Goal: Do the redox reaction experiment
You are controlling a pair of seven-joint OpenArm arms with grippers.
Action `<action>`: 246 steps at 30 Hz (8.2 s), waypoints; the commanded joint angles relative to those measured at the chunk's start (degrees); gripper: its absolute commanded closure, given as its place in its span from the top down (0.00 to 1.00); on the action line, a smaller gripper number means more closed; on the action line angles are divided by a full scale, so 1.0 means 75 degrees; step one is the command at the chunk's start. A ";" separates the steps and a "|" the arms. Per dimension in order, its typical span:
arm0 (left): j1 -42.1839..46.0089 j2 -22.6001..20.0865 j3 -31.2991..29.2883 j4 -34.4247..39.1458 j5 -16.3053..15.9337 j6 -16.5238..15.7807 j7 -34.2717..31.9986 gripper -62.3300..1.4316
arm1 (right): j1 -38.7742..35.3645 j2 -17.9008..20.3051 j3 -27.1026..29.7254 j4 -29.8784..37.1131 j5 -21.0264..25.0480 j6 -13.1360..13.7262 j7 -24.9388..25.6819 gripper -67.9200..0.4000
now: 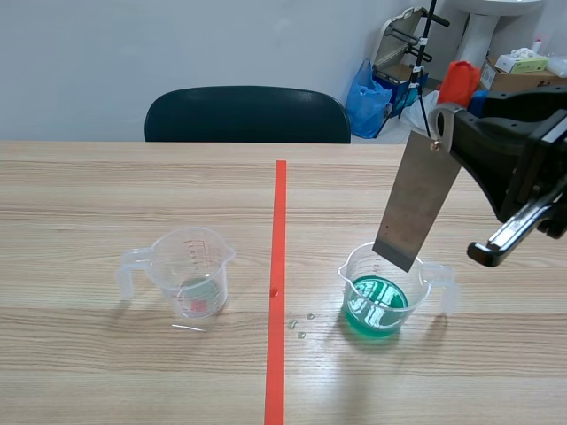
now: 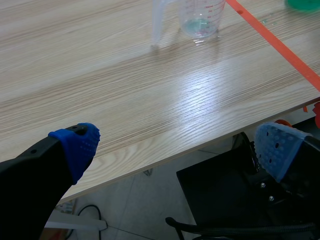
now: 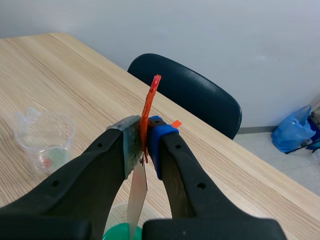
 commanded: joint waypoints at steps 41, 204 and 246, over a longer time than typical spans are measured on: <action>0.0009 0.0041 -0.0047 0.0087 -0.0038 0.0041 -0.0105 1.00 | 0.0055 0.0020 0.0149 0.0146 0.0055 -0.0047 0.0117 0.02; 0.0009 0.0041 -0.0047 0.0087 -0.0038 0.0038 -0.0134 1.00 | 0.1938 -0.2055 -0.1705 -0.3657 -0.2527 0.0557 0.1515 0.02; 0.0009 0.0038 -0.0047 0.0087 -0.0038 0.0038 -0.0134 1.00 | 0.1938 -0.2055 -0.1705 -0.3657 -0.2527 0.0557 0.1515 0.02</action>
